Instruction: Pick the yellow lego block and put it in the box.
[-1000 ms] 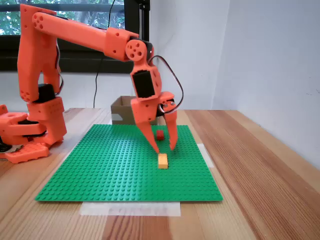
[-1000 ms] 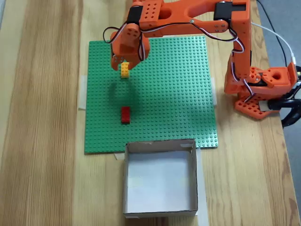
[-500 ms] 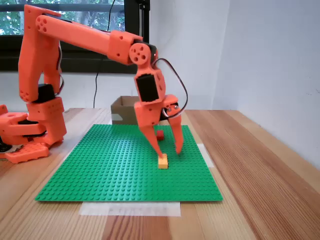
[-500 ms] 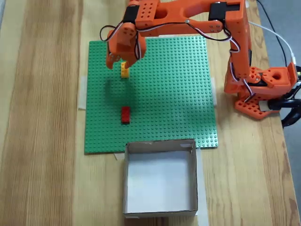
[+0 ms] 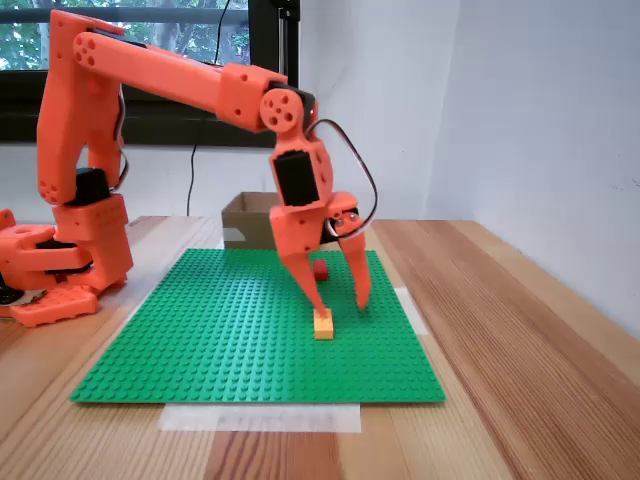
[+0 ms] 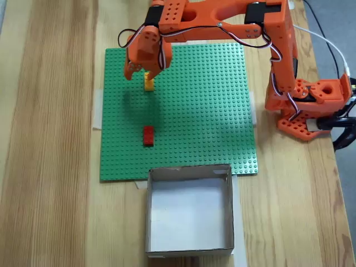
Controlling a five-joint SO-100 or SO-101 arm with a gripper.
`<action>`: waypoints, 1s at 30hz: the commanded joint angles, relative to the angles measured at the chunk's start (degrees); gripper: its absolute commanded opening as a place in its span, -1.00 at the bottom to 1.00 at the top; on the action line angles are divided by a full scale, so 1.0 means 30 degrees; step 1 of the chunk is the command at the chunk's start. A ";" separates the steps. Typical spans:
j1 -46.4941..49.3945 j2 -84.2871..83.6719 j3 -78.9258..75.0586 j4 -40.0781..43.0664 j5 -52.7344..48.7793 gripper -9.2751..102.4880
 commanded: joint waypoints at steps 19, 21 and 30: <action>-0.0410 0.2227 0.0410 0.1084 0.0996 -0.44; -0.0410 0.2285 0.0469 0.1523 0.1113 -0.44; -0.0029 0.2080 0.0820 0.1699 0.0967 -0.42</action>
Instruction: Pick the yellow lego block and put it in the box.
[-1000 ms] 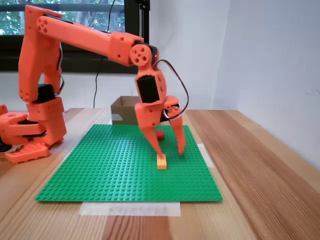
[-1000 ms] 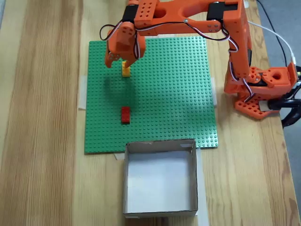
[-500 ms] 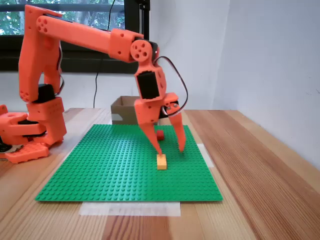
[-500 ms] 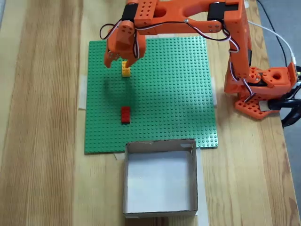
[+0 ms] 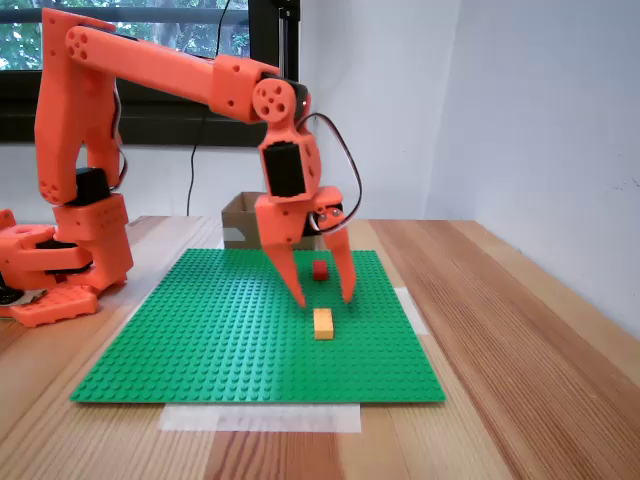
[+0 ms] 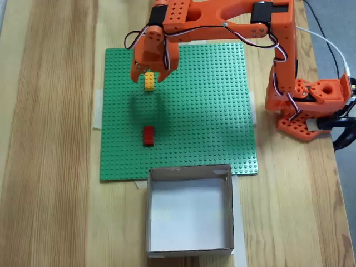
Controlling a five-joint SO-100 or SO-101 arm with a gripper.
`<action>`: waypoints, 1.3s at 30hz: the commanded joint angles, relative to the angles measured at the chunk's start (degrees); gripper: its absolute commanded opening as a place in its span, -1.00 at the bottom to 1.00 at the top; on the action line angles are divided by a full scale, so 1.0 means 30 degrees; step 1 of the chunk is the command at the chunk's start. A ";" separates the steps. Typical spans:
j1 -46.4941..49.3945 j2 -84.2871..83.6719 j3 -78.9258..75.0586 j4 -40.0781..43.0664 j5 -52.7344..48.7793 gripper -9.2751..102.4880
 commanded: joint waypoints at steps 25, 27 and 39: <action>0.1113 -0.1729 -0.1758 -0.0117 -0.1670 -0.43; 0.1084 -0.1729 -0.1758 -0.0146 -0.1729 -0.43; 0.0908 -0.1816 -0.1699 0.0088 -0.1436 -0.46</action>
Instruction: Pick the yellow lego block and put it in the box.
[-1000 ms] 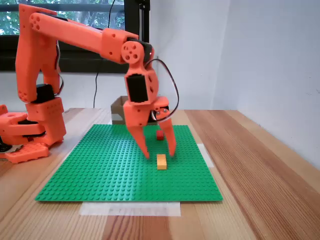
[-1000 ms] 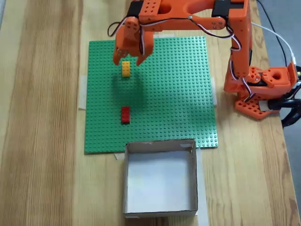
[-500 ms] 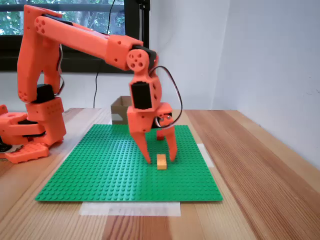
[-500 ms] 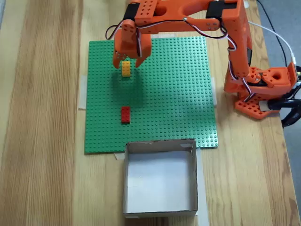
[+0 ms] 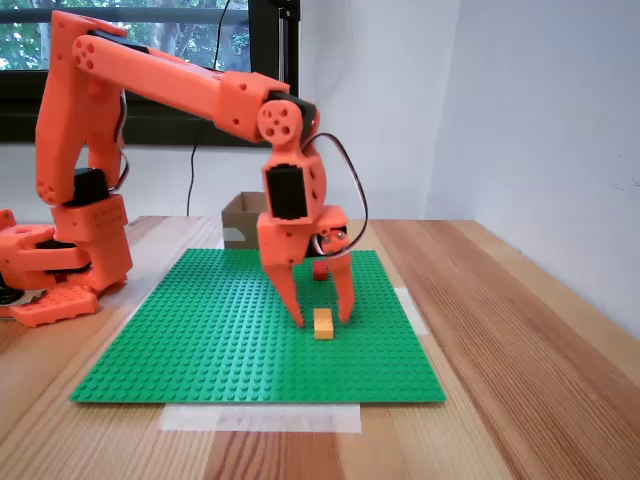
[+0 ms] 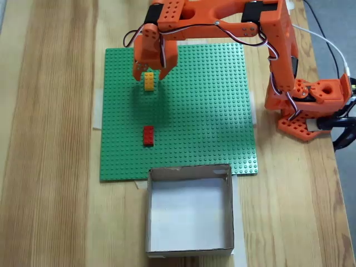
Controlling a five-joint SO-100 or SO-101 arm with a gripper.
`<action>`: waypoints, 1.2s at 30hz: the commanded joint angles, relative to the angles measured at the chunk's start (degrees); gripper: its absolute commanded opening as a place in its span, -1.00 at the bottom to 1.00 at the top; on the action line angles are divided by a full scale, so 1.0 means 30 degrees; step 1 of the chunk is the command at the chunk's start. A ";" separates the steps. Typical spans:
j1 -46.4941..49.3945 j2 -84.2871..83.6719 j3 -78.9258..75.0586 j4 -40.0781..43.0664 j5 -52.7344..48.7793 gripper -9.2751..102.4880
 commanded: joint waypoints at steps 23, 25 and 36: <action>-0.0322 -0.0146 -0.0586 -0.0937 0.0674 -0.61; -0.0234 -0.0176 -0.0557 -0.1143 0.0732 -0.64; -0.0059 -0.0176 -0.0234 -0.1436 0.0527 -0.73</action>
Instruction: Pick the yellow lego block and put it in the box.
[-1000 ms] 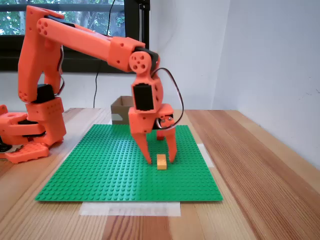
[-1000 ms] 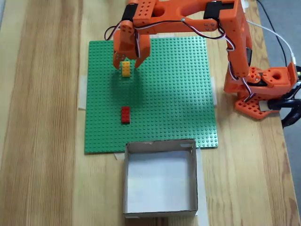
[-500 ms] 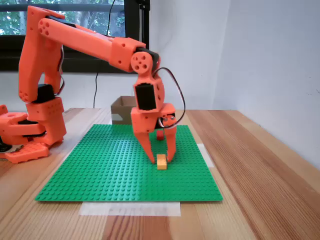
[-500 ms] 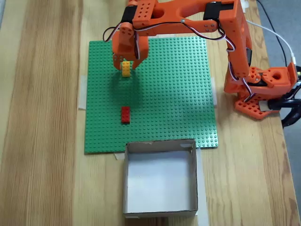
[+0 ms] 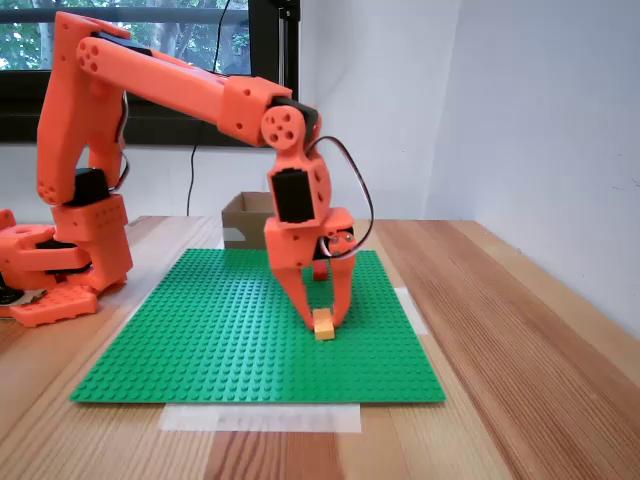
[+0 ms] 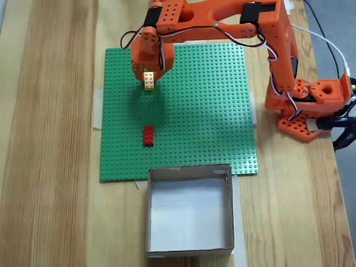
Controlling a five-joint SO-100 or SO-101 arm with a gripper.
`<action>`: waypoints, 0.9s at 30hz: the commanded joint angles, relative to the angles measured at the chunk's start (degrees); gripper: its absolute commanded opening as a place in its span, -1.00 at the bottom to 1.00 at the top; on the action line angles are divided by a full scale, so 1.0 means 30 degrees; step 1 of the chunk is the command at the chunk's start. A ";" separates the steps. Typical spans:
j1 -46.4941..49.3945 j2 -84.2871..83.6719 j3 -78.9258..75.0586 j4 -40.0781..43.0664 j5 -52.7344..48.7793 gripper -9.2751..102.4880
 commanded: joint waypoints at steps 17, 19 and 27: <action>0.0205 0.0762 0.0059 -0.0029 -0.0146 -0.85; 0.0205 0.0967 0.0117 0.0000 -0.0146 -0.85; 0.0176 0.2139 0.0146 0.0293 0.0059 -0.85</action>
